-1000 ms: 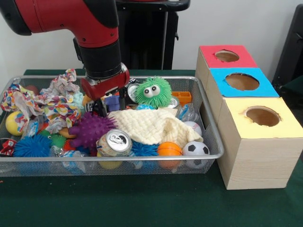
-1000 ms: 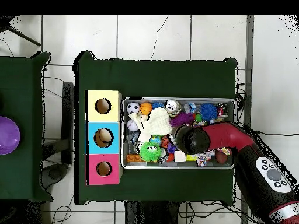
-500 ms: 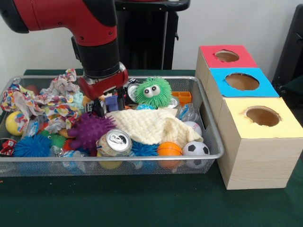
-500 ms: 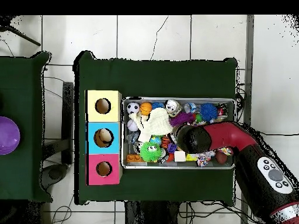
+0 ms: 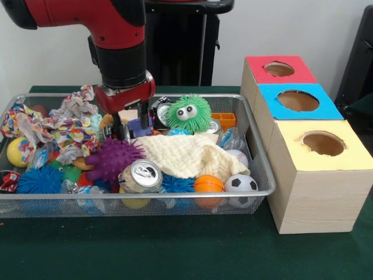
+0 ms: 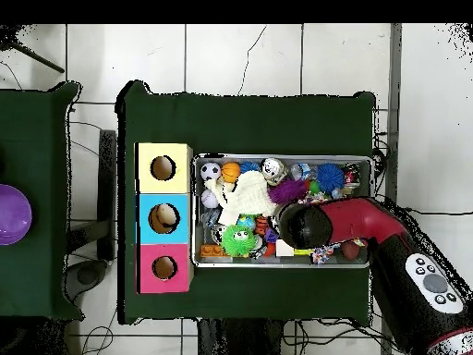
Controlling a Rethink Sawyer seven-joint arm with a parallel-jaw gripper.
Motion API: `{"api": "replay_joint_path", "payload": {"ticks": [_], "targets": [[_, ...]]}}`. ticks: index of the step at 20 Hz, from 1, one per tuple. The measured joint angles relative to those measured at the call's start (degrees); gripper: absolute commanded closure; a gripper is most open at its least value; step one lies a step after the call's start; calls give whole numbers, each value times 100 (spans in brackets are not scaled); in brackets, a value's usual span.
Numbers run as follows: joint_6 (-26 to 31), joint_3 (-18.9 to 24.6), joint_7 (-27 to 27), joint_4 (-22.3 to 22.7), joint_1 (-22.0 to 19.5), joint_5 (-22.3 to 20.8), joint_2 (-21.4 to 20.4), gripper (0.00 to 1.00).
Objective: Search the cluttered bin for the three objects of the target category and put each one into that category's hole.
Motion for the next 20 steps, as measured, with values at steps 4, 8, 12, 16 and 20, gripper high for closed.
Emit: {"api": "replay_joint_path", "payload": {"ticks": [4,8,12,16,20], "targets": [[-234,-290,86,82,175,171,-174,0],[-571,-603,193,159,315,356,-276,0],[-834,-935,339,197,455,520,-312,0],[-909,-1170,375,197,556,650,-317,0],[-910,-1287,375,193,595,741,-306,0]]}}
